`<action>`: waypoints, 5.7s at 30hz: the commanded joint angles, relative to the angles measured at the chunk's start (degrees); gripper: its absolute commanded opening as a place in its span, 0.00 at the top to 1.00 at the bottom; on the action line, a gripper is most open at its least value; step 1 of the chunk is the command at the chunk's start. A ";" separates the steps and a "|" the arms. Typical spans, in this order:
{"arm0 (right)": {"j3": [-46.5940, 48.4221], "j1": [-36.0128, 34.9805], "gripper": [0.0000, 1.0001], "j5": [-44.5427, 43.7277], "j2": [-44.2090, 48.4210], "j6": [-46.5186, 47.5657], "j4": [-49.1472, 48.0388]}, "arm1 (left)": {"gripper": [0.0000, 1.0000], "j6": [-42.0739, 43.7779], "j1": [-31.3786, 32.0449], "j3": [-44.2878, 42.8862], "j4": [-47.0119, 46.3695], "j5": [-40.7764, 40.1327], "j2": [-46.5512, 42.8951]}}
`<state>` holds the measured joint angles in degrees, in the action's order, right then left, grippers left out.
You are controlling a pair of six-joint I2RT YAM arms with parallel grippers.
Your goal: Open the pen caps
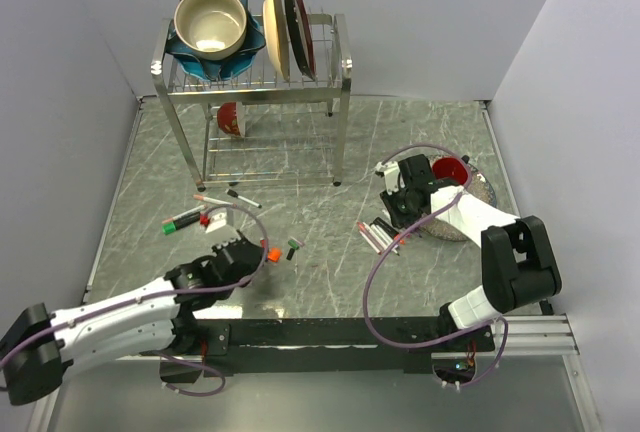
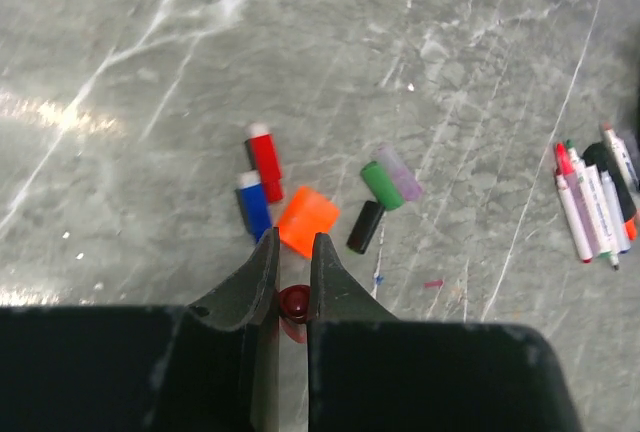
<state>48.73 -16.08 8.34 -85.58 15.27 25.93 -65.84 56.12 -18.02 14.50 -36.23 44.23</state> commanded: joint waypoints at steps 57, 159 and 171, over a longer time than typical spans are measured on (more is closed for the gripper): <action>4.36 4.12 0.51 15.22 8.24 5.12 5.88 | 0.21 5.06 -18.74 -23.19 0.76 2.31 25.28; -17.08 11.42 0.03 54.88 36.27 -37.71 -38.49 | 0.99 19.26 1.09 -14.65 -69.70 38.34 33.72; -19.73 11.24 0.21 47.47 36.81 -49.98 -43.95 | 0.99 20.05 5.41 -22.06 -70.23 34.47 42.78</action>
<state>28.82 -4.97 56.77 -47.44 -29.69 -14.41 -47.24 61.08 -36.86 -52.47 1.08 86.59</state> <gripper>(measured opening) 0.854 0.042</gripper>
